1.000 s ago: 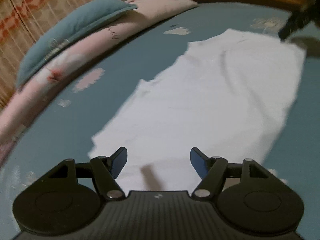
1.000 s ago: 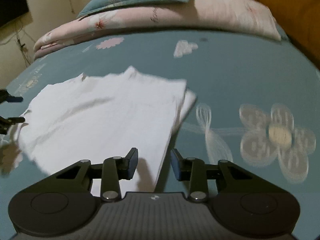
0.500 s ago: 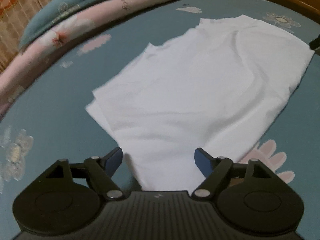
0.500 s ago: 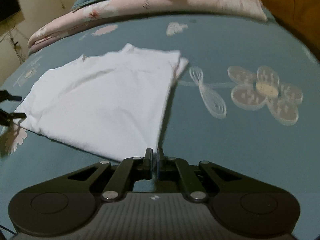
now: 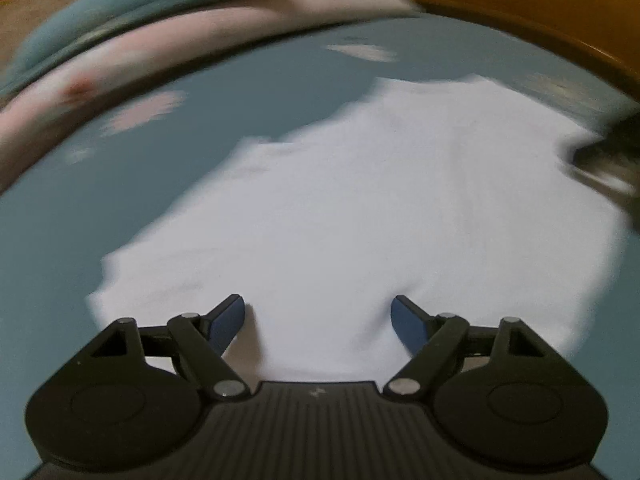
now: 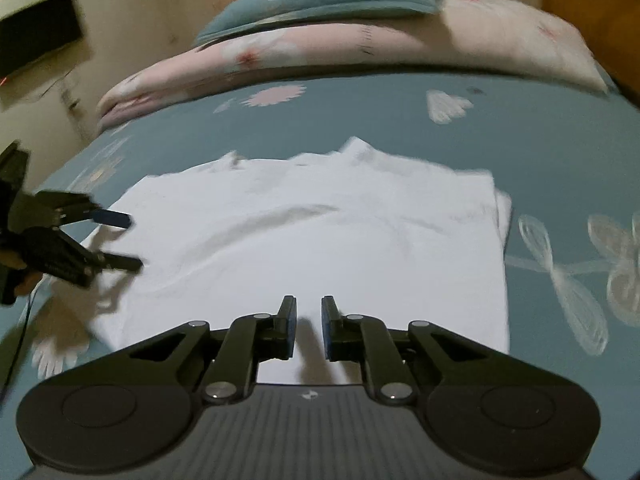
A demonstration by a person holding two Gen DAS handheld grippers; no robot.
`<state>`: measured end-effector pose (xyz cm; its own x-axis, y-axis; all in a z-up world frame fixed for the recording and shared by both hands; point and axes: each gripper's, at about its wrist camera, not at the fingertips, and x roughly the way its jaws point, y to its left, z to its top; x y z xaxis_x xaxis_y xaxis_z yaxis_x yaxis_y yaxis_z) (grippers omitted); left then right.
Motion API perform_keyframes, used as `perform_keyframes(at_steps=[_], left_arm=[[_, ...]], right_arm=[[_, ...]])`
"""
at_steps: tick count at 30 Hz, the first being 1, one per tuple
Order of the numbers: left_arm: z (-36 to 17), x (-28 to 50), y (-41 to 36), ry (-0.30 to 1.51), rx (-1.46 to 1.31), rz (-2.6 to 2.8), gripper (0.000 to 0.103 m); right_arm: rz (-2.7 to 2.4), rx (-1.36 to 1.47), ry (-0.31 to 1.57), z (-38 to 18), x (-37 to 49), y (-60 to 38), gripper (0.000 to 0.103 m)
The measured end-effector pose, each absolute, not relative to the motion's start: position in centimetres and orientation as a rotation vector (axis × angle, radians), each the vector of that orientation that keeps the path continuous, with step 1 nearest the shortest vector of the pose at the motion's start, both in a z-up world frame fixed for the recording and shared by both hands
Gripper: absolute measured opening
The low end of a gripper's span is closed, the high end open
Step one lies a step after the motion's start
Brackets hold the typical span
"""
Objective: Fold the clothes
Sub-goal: 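Move both open tools back over the folded shirt toward its other side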
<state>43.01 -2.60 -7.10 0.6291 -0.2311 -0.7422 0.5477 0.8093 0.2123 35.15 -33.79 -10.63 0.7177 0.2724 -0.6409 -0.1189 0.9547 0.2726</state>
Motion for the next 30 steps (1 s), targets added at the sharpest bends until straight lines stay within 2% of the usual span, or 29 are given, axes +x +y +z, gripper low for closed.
perform_keyframes(at_steps=[2,5,7,10,13,17,23,26,30], left_arm=[[-6.1,44.1,-2.2,0.782,0.395,-0.431,0.076],[-4.3,43.7,-3.3,0.777,0.336,-0.506,0.078],[-3.5,42.5,-4.8,0.786,0.282,-0.632,0.078],[-4.1,41.7,-7.6,0.857,0.208,-0.832,0.08],[-5.8,42.2,-10.2,0.93,0.224,-0.9,0.08],[-7.6,45.1,-11.5,0.912,0.279,-0.749,0.081],[-7.6,49.9,-13.0,0.848,0.297,-0.476,0.085],[-6.3,49.3,-12.7,0.85,0.221,-0.485,0.082],[-4.9,47.0,-12.7,0.895,0.052,-0.684,0.086]], right_arm=[[0.198,0.248,0.713,-11.4,34.3,-33.5,0.023],[0.206,0.228,0.697,-11.6,33.8,-32.9,0.034],[0.198,0.188,0.711,-11.2,33.9,-32.5,0.034],[0.198,0.198,0.712,-11.1,33.7,-32.5,0.043],[0.213,0.204,0.709,-11.2,33.4,-32.6,0.043],[0.222,0.251,0.709,-11.3,33.4,-33.2,0.044],[0.231,0.231,0.71,-11.1,33.2,-32.5,0.057],[0.236,0.216,0.71,-11.1,33.0,-32.3,0.059],[0.243,0.228,0.712,-11.0,33.0,-32.6,0.06]])
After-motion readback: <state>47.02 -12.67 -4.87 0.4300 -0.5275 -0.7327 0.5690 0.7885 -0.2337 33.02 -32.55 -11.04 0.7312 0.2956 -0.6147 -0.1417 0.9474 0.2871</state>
